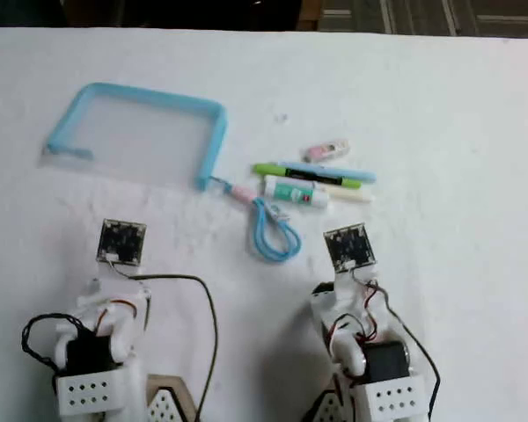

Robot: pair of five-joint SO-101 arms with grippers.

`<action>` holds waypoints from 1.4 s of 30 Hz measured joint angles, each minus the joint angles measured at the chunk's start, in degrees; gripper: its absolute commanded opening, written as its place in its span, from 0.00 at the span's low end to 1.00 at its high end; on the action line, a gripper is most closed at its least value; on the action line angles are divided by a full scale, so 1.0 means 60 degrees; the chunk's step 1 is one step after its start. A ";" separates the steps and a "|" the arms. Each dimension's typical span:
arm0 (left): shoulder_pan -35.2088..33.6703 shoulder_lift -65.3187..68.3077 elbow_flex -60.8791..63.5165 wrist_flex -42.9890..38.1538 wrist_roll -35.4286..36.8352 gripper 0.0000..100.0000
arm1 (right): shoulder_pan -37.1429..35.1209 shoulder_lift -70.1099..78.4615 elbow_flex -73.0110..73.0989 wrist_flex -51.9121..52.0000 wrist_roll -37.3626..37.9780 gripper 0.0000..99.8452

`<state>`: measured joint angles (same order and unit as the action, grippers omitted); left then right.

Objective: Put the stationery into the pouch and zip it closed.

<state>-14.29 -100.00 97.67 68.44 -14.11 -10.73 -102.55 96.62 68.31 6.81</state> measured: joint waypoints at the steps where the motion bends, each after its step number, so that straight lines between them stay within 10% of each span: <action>1: 0.0000 0.0000 0.0000 0.0000 0.0000 0.03 | 0.0015 0.0000 0.0000 0.0000 0.0000 0.02; 11: 0.0000 0.0000 0.0000 0.0000 0.0000 0.03 | -0.0103 0.0000 0.0000 -0.0117 0.0117 0.02; 26: -0.0630 0.0000 -0.1773 -0.0117 0.0103 0.13 | -0.0117 0.0234 -0.2535 -0.0850 0.4352 0.10; 42: -0.0762 -0.0103 -0.3663 0.0615 0.1832 0.22 | -0.3062 1.1253 -1.0066 0.0220 0.5963 0.15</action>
<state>-18.86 -100.62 75.69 72.13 -3.12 -29.10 -35.03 36.22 69.63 42.59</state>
